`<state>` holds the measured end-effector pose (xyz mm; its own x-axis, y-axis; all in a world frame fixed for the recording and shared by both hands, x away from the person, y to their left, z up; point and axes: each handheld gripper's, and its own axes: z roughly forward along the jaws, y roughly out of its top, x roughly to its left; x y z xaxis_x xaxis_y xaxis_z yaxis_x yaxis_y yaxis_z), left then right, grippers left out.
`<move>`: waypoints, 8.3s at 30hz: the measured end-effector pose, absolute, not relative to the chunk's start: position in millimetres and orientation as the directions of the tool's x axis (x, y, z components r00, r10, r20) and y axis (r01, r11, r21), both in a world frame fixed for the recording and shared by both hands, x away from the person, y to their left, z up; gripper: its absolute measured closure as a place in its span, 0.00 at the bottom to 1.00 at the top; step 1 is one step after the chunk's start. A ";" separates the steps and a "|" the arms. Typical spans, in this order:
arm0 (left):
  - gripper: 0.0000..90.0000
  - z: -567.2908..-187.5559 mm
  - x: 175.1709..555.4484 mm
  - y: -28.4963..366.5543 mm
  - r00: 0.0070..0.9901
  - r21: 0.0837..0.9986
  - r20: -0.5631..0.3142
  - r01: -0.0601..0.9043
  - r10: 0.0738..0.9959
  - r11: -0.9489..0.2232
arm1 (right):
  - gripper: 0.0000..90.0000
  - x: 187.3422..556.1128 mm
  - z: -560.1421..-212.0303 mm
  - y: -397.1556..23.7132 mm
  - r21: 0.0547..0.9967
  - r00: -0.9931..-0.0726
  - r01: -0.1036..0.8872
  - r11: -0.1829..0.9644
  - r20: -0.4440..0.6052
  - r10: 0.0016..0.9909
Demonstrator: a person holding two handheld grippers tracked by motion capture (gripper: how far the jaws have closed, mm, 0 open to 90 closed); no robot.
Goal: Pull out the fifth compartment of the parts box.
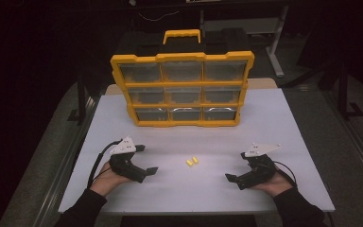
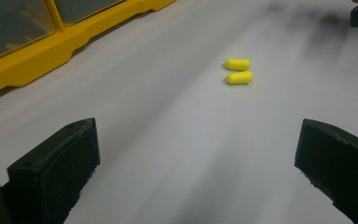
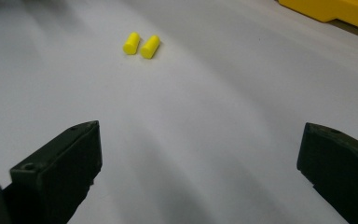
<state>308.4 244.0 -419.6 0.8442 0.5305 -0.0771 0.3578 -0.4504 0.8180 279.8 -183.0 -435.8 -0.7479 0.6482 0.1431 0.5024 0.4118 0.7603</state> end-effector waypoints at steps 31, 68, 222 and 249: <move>0.00 -417.5 320.3 234.1 0.844 0.836 -0.088 0.352 0.529 -0.421 | 0.00 280.6 -436.1 -182.1 0.762 -0.753 0.500 0.411 0.147 0.642; 0.00 -413.9 335.2 218.2 0.846 0.849 -0.067 0.327 0.528 -0.415 | 0.00 280.9 -436.4 -182.0 0.762 -0.754 0.500 0.410 0.150 0.640; 0.00 -414.3 379.4 133.0 0.892 0.855 0.189 0.055 0.409 -0.516 | 0.00 280.3 -436.8 -181.6 0.761 -0.758 0.502 0.412 0.157 0.633; 0.00 -415.1 373.5 134.0 0.860 0.804 0.342 -0.058 0.379 -0.592 | 0.00 279.9 -436.6 -181.5 0.761 -0.759 0.500 0.413 0.154 0.633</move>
<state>373.5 134.0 -415.1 0.8599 0.3790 0.3420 -0.0585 -0.5924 0.8035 279.9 -181.5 -436.6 -0.7587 0.6329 0.1544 0.4996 0.4131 0.7614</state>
